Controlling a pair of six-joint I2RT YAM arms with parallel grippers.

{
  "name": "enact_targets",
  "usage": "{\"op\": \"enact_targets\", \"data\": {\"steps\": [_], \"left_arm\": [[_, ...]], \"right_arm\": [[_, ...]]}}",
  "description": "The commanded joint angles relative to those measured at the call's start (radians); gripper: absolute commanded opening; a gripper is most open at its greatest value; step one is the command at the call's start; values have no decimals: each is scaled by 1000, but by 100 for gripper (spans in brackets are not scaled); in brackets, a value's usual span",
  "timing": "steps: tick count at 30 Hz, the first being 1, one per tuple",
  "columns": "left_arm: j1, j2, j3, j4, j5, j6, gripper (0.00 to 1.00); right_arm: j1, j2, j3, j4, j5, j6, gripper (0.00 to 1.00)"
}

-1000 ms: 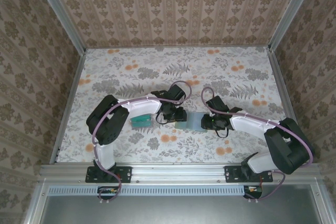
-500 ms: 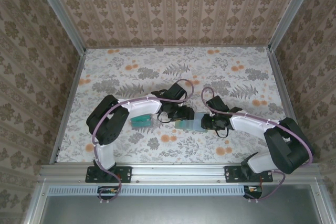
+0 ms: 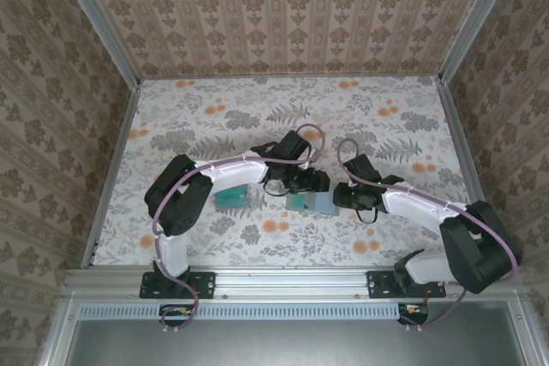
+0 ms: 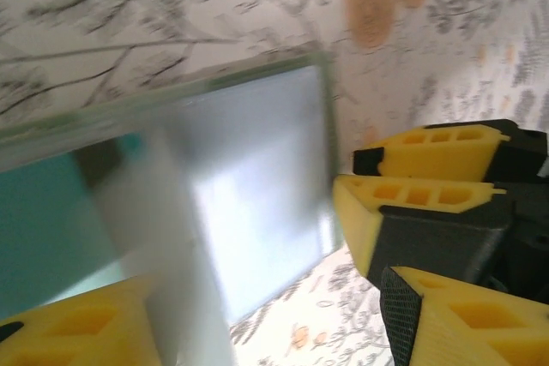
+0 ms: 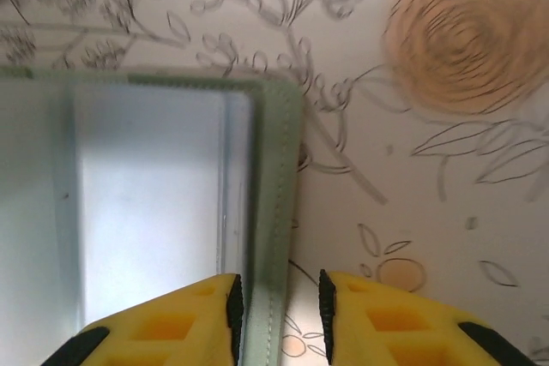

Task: Take the credit cards out of the card holder

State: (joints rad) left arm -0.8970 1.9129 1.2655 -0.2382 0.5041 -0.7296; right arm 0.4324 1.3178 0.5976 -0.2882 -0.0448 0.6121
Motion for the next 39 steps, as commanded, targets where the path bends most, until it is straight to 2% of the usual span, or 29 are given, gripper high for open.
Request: {"op": "enact_targets", "data": {"steps": [1, 8, 12, 15, 18, 20, 25, 28, 34, 39], "left_arm": [[-14, 33, 42, -5, 53, 44, 65], [-9, -2, 24, 6, 54, 45, 66], [4, -28, 5, -12, 15, 44, 65], [32, -70, -44, -15, -32, 34, 58], [69, -106, -94, -39, -83, 37, 43], [93, -127, -132, -45, -106, 38, 27], [115, -117, -161, -59, -116, 49, 5], [111, -97, -167, -40, -111, 40, 0], [106, -63, -170, -51, -128, 32, 0], [93, -33, -166, -50, -121, 23, 0]], "right_arm": [[-28, -75, -11, -41, 49, 23, 36], [-52, -107, 8, -80, 26, 25, 37], [-52, -112, 14, -60, -20, 21, 38], [-51, -94, 35, -54, -81, 20, 35], [-45, -74, 53, -26, -147, 35, 32], [-27, -60, 64, -1, -173, 47, 32], [19, 17, 100, 54, -232, 87, 29], [39, 65, 114, 95, -252, 122, 26], [56, 174, 143, 142, -292, 156, 20], [60, 220, 155, 158, -305, 172, 21]]}}
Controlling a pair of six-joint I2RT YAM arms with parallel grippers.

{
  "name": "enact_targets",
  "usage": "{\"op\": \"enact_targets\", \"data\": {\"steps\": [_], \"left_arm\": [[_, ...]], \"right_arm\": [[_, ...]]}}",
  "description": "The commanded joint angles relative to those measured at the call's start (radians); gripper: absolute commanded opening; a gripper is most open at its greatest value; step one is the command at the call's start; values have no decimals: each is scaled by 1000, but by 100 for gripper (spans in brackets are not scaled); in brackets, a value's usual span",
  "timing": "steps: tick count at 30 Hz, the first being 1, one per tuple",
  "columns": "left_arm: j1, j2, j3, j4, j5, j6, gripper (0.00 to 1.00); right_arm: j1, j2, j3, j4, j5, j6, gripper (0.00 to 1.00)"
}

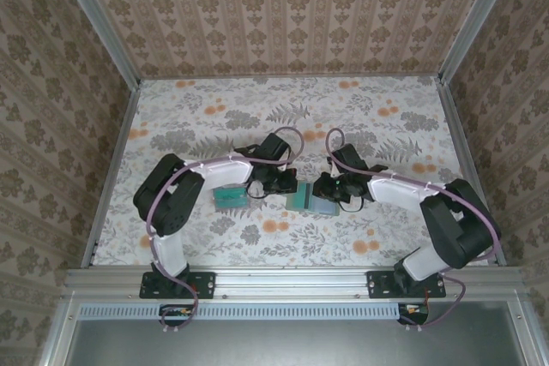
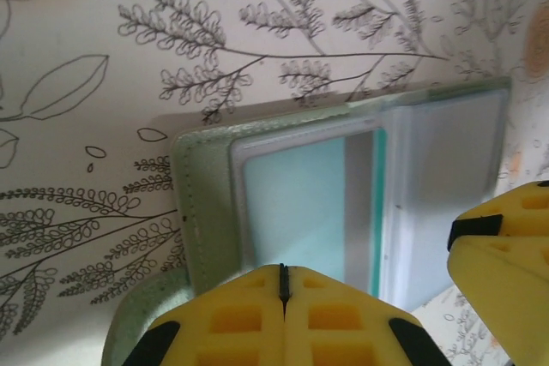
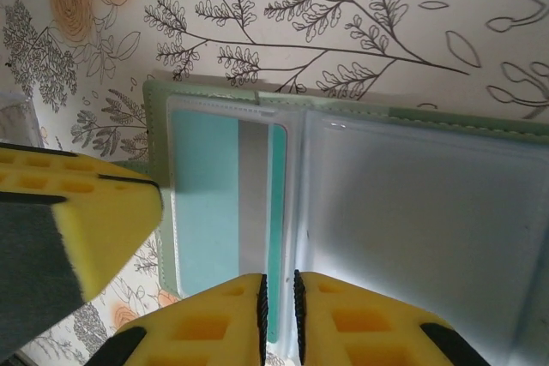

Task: Take the credit cards out of the card holder

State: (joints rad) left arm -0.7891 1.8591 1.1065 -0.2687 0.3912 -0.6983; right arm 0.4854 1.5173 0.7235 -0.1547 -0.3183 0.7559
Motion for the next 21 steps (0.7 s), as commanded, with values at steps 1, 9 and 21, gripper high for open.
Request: {"op": "enact_targets", "data": {"steps": [1, 9, 21], "left_arm": [[-19, 26, -7, -18, -8, -13, 0], [-30, 35, -7, -25, -14, -22, 0], [-30, 38, -3, -35, -18, -18, 0]], "right_arm": [[7, 28, 31, 25, -29, 29, 21], [10, 79, 36, 33, -44, 39, 23], [16, 118, 37, 55, -68, 52, 19]]}}
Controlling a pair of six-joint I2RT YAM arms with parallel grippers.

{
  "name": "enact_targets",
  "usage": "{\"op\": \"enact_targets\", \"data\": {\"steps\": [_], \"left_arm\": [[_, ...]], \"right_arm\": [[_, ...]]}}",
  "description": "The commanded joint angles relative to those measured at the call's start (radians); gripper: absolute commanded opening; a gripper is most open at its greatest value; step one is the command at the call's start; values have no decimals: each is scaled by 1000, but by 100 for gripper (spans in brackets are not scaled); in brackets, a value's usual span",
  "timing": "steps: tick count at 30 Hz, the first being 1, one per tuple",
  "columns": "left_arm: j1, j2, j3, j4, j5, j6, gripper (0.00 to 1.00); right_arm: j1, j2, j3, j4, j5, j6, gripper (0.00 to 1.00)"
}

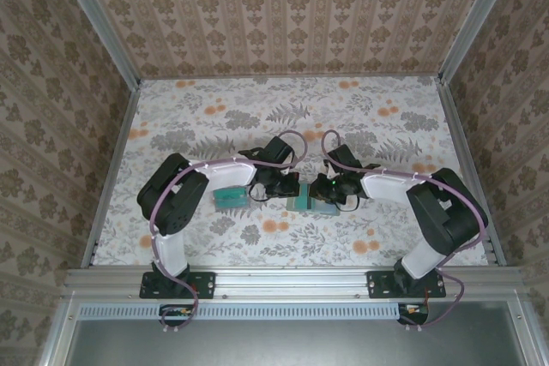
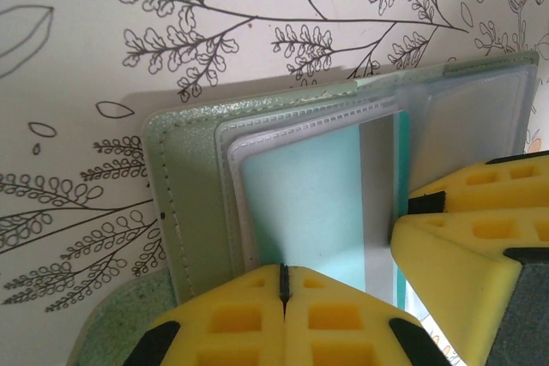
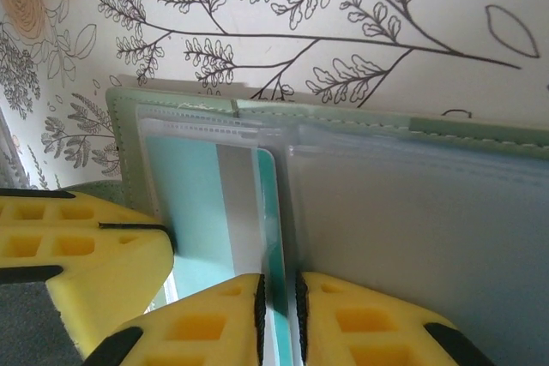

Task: Take the credit cards out of the card holder

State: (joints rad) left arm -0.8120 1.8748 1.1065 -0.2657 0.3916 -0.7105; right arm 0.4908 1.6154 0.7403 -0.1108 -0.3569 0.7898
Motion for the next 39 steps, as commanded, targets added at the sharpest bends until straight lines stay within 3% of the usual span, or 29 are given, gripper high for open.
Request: {"op": "enact_targets", "data": {"steps": [1, 6, 11, 24, 27, 30, 34, 39], "left_arm": [[-7, 24, -3, -40, -19, -7, 0], [-5, 19, -2, -55, -34, -5, 0], [10, 7, -6, -72, -52, 5, 0], [33, -21, -2, -90, -57, 27, 0], [24, -30, 13, -100, -50, 36, 10], [15, -51, 25, -104, -48, 39, 11], [12, -82, 23, -103, -46, 28, 20], [7, -100, 9, -97, -33, 23, 19]], "right_arm": [[10, 21, 18, 13, -31, 19, 17], [9, 3, 13, -5, -15, 15, 5], [-1, -37, -11, -24, 19, 12, 0], [-24, -80, -53, -21, 37, 21, 0], [-24, -80, -49, -6, 20, 19, 3], [-23, -90, -39, -9, 16, 11, 10], [-16, -98, -23, -23, 15, -6, 13], [-1, -88, -12, -20, 8, -13, 14]]}}
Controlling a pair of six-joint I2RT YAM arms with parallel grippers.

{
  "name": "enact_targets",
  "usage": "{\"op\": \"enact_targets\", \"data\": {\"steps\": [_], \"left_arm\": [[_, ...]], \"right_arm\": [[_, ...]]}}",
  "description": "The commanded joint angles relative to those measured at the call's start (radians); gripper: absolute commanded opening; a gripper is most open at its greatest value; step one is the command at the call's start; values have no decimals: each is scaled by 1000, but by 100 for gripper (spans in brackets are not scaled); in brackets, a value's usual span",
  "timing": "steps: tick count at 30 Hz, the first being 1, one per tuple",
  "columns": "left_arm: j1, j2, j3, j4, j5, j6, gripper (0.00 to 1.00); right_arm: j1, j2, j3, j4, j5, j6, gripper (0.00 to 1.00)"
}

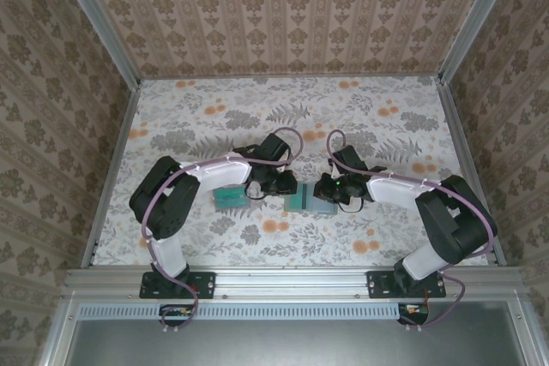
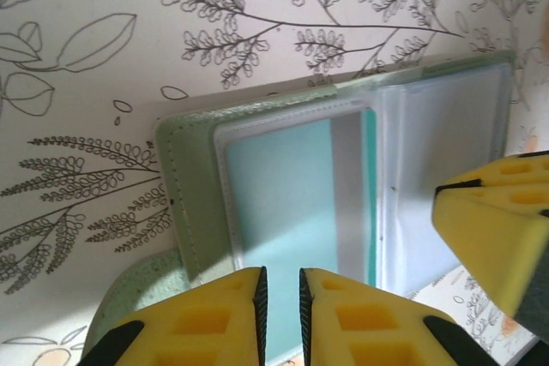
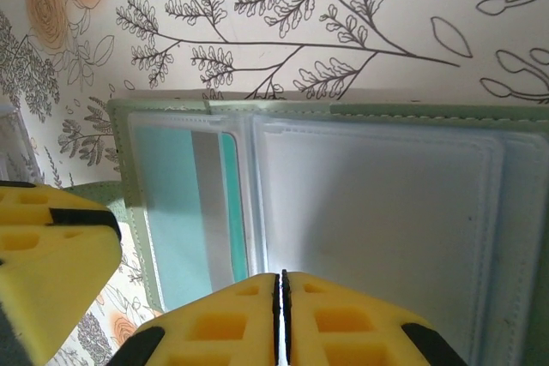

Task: Take the credit cards out of the card holder

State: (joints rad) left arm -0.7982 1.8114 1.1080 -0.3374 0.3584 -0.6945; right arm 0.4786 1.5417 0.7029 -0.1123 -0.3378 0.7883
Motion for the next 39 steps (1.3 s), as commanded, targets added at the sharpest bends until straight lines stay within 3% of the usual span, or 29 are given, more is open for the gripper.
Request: {"op": "enact_targets", "data": {"steps": [1, 10, 29, 39], "left_arm": [[-7, -35, 2, -27, -1, 6, 17], [-9, -3, -25, -21, -7, 1, 5], [-12, 50, -47, -5, -6, -11, 1], [-21, 62, -41, 0, 3, -13, 0]], "right_arm": [[13, -10, 29, -17, -15, -11, 14], [43, 40, 68, -7, -38, -21, 14], [45, 115, 50, 13, -39, -17, 18], [45, 133, 40, 74, -99, 5, 18]]}}
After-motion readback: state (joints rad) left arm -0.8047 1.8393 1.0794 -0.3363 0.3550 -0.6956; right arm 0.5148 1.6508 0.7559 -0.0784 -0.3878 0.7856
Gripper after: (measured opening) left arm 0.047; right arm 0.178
